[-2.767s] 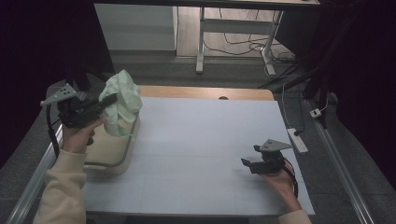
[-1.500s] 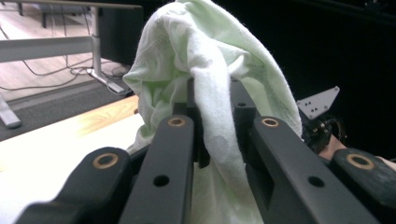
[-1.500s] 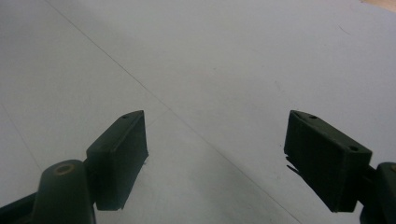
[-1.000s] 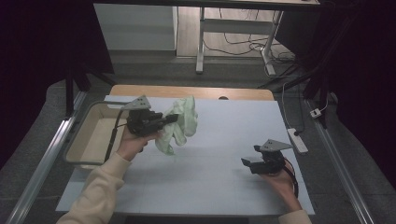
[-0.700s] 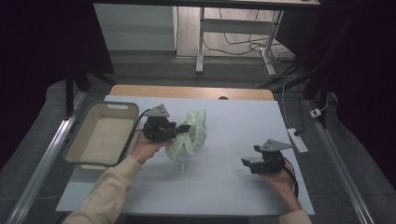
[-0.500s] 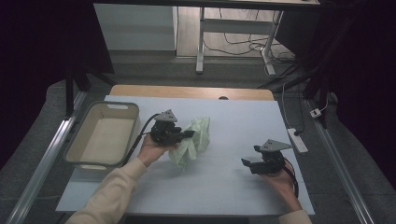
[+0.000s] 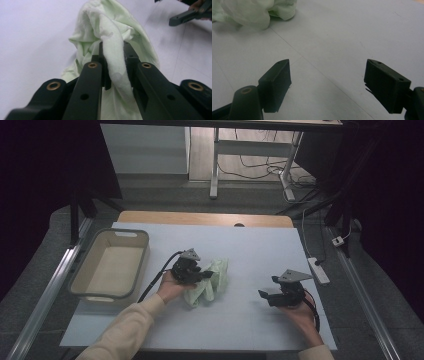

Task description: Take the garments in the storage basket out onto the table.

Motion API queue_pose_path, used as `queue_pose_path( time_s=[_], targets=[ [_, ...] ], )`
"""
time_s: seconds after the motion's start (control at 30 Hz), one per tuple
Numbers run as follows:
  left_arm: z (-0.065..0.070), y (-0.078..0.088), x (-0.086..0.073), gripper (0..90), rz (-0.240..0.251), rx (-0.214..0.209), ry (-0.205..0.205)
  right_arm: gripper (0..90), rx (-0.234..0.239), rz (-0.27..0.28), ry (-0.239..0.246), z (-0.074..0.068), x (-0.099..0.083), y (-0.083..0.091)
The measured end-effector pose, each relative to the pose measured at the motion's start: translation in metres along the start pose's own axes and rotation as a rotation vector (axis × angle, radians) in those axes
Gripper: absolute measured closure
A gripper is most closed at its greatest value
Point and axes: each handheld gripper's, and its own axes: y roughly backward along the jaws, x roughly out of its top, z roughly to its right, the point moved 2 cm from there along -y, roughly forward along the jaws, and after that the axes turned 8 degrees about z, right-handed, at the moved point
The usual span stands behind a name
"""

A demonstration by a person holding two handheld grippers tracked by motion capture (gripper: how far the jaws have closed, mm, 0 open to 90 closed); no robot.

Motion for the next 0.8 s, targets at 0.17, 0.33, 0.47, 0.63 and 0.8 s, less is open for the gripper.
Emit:
queue_pose_path(
  time_s=[0.17,0.33,0.47,0.63,0.8],
  targets=[
    [0.004,-0.009,-0.005,77.0,-0.026,-0.017,0.001,20.8,0.001,-0.001,0.0,0.0,0.0,0.0],
    [0.01,-0.015,-0.007,57.3,-0.067,-0.015,-0.015,20.8,0.003,-0.001,0.0,0.0,0.0,0.0],
    [0.007,-0.006,-0.002,39.2,-0.031,-0.007,0.014,20.8,0.0,0.002,-0.003,0.001,0.0,0.001],
    [0.004,0.01,0.005,29.0,0.005,-0.002,0.017,20.8,0.0,0.0,0.0,0.0,0.0,0.0],
    [0.001,0.026,0.008,28.3,0.022,0.027,0.002,20.8,0.0,0.0,-0.001,0.0,0.0,0.0]
  ],
)
